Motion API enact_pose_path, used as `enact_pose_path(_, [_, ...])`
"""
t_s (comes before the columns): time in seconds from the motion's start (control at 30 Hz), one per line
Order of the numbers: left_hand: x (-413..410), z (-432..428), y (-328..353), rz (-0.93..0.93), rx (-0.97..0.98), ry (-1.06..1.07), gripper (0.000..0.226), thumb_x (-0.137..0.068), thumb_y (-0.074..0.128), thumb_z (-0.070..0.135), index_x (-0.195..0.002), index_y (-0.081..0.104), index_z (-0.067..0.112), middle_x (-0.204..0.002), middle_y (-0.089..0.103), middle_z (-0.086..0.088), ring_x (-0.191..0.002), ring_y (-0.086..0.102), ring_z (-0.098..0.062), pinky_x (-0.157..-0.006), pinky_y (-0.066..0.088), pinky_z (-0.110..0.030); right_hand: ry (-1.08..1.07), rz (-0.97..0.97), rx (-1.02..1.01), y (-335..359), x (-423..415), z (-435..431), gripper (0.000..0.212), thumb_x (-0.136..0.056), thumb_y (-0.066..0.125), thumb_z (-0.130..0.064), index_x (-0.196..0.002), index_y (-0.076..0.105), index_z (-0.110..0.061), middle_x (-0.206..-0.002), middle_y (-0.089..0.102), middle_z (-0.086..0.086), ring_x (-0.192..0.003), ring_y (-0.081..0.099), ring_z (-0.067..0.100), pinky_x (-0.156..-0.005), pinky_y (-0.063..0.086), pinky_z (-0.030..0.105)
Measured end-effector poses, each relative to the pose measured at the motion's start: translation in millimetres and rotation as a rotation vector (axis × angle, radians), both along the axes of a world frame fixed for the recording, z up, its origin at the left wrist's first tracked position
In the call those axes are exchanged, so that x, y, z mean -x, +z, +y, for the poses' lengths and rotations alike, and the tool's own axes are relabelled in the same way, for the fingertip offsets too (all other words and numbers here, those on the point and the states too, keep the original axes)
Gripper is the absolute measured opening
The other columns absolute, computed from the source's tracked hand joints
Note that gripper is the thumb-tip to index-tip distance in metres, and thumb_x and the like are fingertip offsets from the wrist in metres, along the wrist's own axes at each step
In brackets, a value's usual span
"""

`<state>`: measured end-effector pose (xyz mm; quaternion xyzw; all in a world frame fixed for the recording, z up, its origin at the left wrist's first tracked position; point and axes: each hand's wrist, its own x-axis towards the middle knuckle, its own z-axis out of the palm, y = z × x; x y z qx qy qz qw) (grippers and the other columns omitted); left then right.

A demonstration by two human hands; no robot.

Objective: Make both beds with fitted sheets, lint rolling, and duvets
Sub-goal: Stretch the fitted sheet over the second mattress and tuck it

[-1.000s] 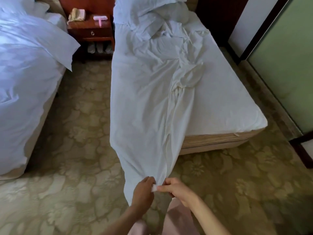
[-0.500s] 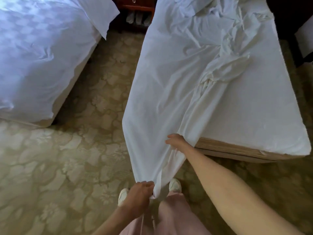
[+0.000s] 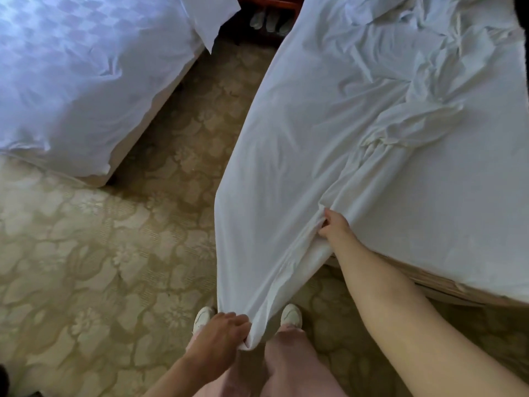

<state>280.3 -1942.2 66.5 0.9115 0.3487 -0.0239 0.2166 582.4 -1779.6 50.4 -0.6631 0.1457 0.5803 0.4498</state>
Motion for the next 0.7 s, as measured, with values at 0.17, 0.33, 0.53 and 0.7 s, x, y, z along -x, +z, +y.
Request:
enact_pose_path(0.17, [2.7, 2.7, -7.9, 0.045, 0.075, 0.006, 0.054, -0.029, 0.053, 0.004, -0.07, 0.027, 0.029, -0.058, 0.045, 0.013, -0.05, 0.046, -0.001, -0.045, 0.02, -0.015, -0.016, 0.032, -0.118, 48.5, -63.6, 3.5, 0.05, -0.09, 0.065, -0.025, -0.131, 0.045, -0.005, -0.126, 0.051, 0.01, -0.124, 0.046, 0.033, -0.11, 0.031, 0.048])
enact_pose_path(0.33, [-15.4, 6.5, -11.3, 0.061, 0.08, 0.003, 0.066, -0.022, 0.065, 0.004, -0.07, 0.027, 0.028, -0.055, 0.043, 0.014, -0.048, 0.042, -0.001, -0.044, 0.01, -0.013, -0.064, -0.049, -0.152, 79.2, -127.7, -28.9, 0.035, -0.091, 0.062, -0.023, -0.119, 0.056, -0.004, -0.088, 0.066, 0.01, -0.101, 0.064, 0.025, -0.09, 0.049, 0.037])
enact_pose_path(0.53, [-27.9, 9.0, -17.7, 0.114, 0.12, -0.027, 0.069, -0.018, 0.074, 0.009, -0.069, 0.033, 0.029, -0.059, 0.041, 0.016, -0.044, 0.04, 0.004, -0.04, 0.01, -0.01, -0.369, -0.031, -0.345, 103.1, -193.9, -89.3, 0.032, -0.102, 0.034, -0.015, -0.126, 0.054, -0.008, -0.097, 0.067, 0.013, -0.1, 0.059, 0.028, -0.075, 0.054, 0.038])
enact_pose_path(0.7, [-24.8, 7.1, -39.7, 0.047, 0.19, -0.043, 0.056, -0.037, 0.073, 0.004, -0.072, 0.037, 0.03, -0.067, 0.044, 0.016, -0.05, 0.044, 0.008, -0.041, 0.028, -0.004, -0.319, -0.058, -0.315, 142.5, -229.4, -129.3, 0.05, -0.083, 0.062, -0.05, -0.117, 0.06, -0.013, -0.111, 0.067, 0.015, -0.104, 0.061, 0.033, -0.087, 0.051, 0.047])
